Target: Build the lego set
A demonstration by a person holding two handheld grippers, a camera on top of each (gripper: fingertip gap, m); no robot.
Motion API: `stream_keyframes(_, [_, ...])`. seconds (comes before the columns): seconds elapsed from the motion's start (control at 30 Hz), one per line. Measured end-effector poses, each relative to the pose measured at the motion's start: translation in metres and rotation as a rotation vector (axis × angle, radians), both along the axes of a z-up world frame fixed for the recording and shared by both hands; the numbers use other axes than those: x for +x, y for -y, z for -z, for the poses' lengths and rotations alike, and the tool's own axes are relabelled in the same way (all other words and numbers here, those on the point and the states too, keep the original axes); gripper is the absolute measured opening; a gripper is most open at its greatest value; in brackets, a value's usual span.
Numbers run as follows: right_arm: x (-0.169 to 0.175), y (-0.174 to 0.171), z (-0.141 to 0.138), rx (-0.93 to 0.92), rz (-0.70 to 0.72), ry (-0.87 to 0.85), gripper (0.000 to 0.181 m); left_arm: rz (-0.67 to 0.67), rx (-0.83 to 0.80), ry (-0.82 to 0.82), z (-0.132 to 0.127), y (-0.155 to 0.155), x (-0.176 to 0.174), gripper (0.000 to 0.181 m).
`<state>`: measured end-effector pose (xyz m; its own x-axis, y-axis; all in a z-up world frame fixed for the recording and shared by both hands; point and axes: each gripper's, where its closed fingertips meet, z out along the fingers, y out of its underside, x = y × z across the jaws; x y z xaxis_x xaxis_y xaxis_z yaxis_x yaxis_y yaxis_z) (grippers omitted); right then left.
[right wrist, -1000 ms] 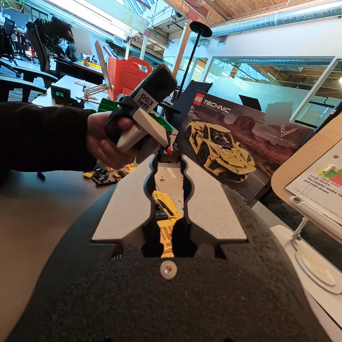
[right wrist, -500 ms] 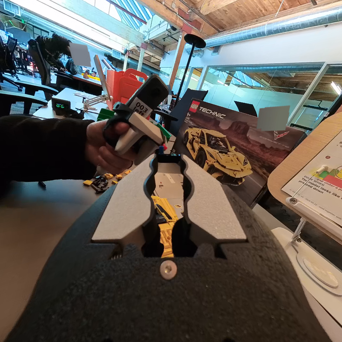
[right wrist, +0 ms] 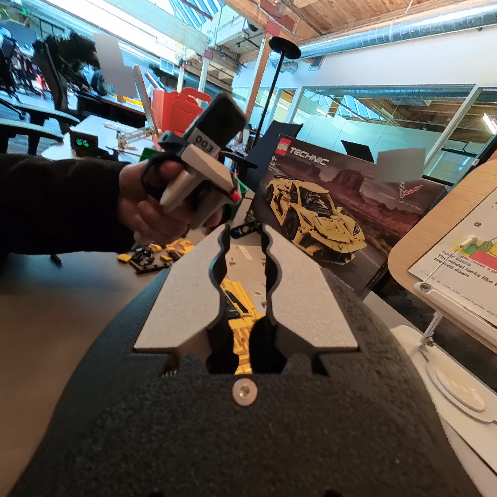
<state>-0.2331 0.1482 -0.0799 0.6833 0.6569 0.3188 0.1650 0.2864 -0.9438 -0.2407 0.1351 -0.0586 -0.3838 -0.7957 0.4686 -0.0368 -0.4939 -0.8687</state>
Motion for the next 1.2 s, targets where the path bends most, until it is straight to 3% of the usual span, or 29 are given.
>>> stream_keyframes(0.23, [0.003, 0.018, -0.034, -0.002, -0.201, -0.299, 0.019, 0.099, -0.246, 0.026, 0.001, -0.007, -0.003, 0.004])
stream_keyframes(0.53, [0.000, 0.014, -0.025, -0.019, -0.185, -0.256, 0.019, 0.150, -0.305, 0.063, -0.004, 0.004, 0.007, 0.004])
stream_keyframes(0.97, [0.002, 0.013, -0.025, -0.037, -0.201, -0.313, 0.019, 0.099, -0.280, 0.074, -0.006, 0.002, 0.010, 0.004])
stream_keyframes(1.2, [0.003, 0.013, -0.027, -0.155, -0.278, -0.442, 0.019, -0.022, -0.044, 0.076, -0.007, 0.004, 0.012, 0.004])
